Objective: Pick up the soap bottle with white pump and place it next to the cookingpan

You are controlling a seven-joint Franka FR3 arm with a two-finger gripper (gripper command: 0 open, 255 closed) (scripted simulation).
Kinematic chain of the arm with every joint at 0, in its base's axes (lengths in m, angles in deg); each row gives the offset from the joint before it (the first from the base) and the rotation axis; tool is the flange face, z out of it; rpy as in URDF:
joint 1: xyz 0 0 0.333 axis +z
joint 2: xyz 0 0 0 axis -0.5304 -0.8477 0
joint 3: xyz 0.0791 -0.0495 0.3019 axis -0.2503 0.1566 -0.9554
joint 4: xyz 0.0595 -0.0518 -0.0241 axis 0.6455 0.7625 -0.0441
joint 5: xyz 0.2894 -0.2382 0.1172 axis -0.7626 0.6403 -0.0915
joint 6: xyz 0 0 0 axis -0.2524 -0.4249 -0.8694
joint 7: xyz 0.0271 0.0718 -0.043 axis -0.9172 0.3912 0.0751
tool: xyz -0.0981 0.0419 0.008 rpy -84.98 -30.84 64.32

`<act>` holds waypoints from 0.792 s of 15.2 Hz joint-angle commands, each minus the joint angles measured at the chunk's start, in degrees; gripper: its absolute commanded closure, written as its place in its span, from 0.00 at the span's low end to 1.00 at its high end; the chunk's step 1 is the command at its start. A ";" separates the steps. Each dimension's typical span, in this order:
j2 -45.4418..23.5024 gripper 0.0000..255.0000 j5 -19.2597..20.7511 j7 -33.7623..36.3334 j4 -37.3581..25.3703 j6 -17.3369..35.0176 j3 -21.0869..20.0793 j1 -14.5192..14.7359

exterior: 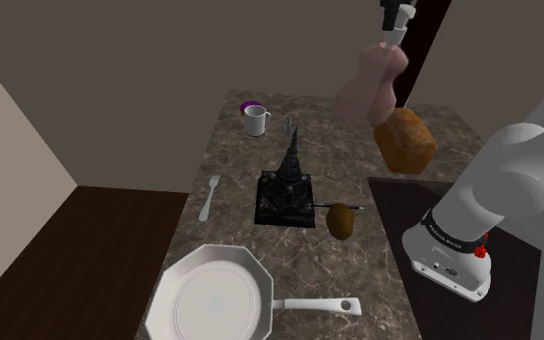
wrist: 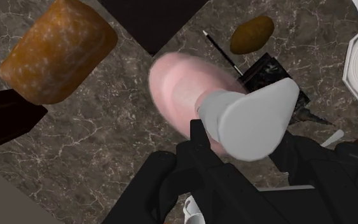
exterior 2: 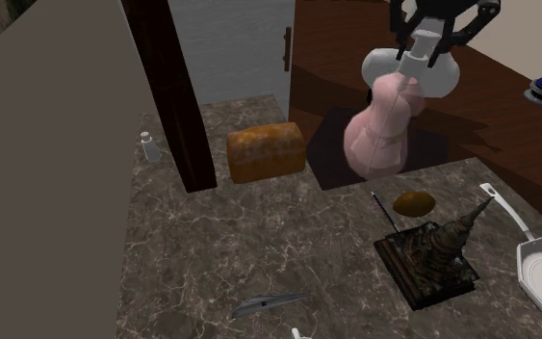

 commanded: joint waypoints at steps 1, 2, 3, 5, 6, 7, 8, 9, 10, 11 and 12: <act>2.96 1.00 -1.12 2.10 0.90 -2.11 -1.61 0.52; 4.15 1.00 -1.72 3.06 1.14 -3.07 -2.37 0.75; 5.29 1.00 -2.35 4.04 1.32 -4.05 -3.14 0.98; 7.43 1.00 -3.71 6.05 1.47 -6.02 -4.71 1.43; 8.42 1.00 -4.45 7.09 1.44 -7.02 -5.50 1.65; 9.36 1.00 -5.21 8.14 1.35 -8.03 -6.30 1.87; 10.25 1.00 -6.02 9.21 1.19 -9.04 -7.11 2.06; 11.09 1.00 -6.85 10.30 0.96 -10.04 -7.93 2.25; 11.87 1.00 -7.72 11.40 0.66 -11.05 -8.77 2.40; 12.61 1.00 -8.63 12.52 0.30 -12.06 -9.61 2.55; 13.29 1.00 -9.56 13.67 -0.12 -13.06 -10.45 2.68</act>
